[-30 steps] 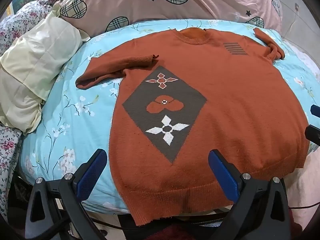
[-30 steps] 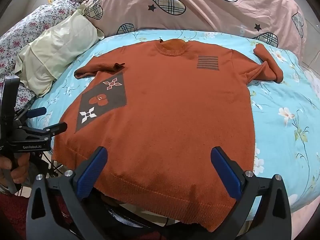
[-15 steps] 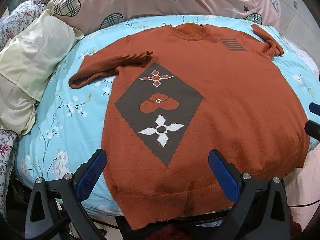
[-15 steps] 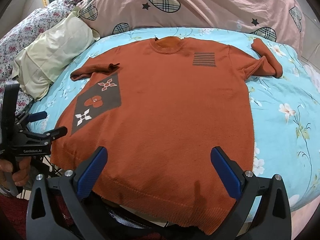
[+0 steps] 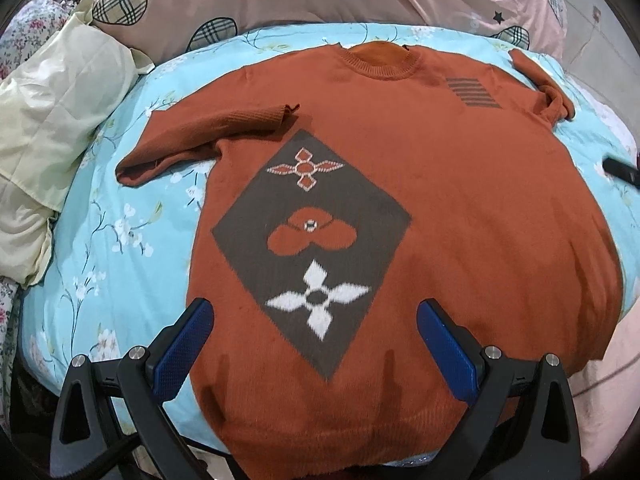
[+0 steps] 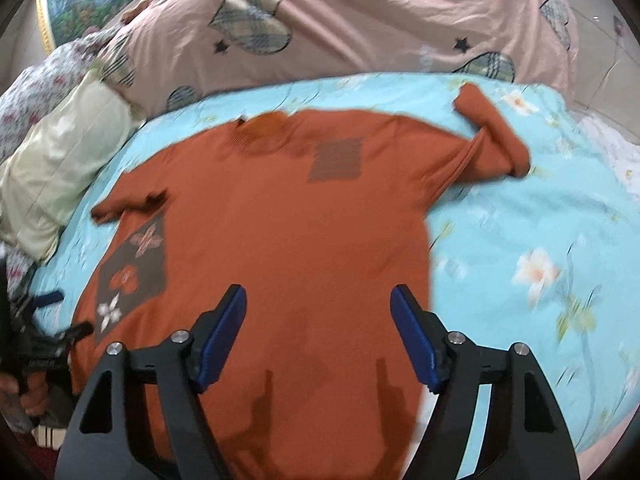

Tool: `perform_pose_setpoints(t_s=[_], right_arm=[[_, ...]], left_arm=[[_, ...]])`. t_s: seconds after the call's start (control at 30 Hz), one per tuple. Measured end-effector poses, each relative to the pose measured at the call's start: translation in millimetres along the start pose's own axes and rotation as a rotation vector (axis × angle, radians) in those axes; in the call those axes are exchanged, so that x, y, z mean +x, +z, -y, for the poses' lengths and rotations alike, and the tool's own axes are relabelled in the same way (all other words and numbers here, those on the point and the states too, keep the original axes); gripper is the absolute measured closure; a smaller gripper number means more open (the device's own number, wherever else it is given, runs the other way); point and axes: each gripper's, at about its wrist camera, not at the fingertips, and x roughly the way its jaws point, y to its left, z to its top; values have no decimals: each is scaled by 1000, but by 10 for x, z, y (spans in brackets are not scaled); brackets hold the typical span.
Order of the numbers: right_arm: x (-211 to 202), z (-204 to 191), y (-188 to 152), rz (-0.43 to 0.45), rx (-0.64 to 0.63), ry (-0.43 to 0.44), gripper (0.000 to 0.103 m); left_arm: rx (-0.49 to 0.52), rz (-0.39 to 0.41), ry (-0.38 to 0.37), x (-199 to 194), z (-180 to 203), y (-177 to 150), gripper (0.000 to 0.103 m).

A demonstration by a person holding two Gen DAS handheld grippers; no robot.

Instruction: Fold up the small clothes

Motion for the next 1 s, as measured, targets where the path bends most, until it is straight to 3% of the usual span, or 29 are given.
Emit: perform_pose_setpoints(t_s=[0.33,0.43,0.6,0.8,0.83,0.87,0.93,1.0], right_arm=[[492,816,1177,118,98,-94,43],[819,1147,1501,109,168,-118,50],[1337,1598,2017,97,242,-159,50],[1920,1917,2336,14,259,-261,50],[2001,1978,2350,0,256,-287,54],[2087,2042,2345,-19,253,-316,71],[2159,2156,2308,-37,274,-326,94],[2066,2170,2287,-5,293,-276,95]], left_arm=[[13,-34,28,211,5,330,1],[14,-61,33,339,9,392,1],[-5,-110,28,579,31,480,1],[-6,-167,2,876,149,575,1],[-4,-172,-6,908,174,588,1],[-3,-175,-13,931,193,599,1],[5,-173,-26,951,228,618,1],[11,-162,-29,936,241,630,1]])
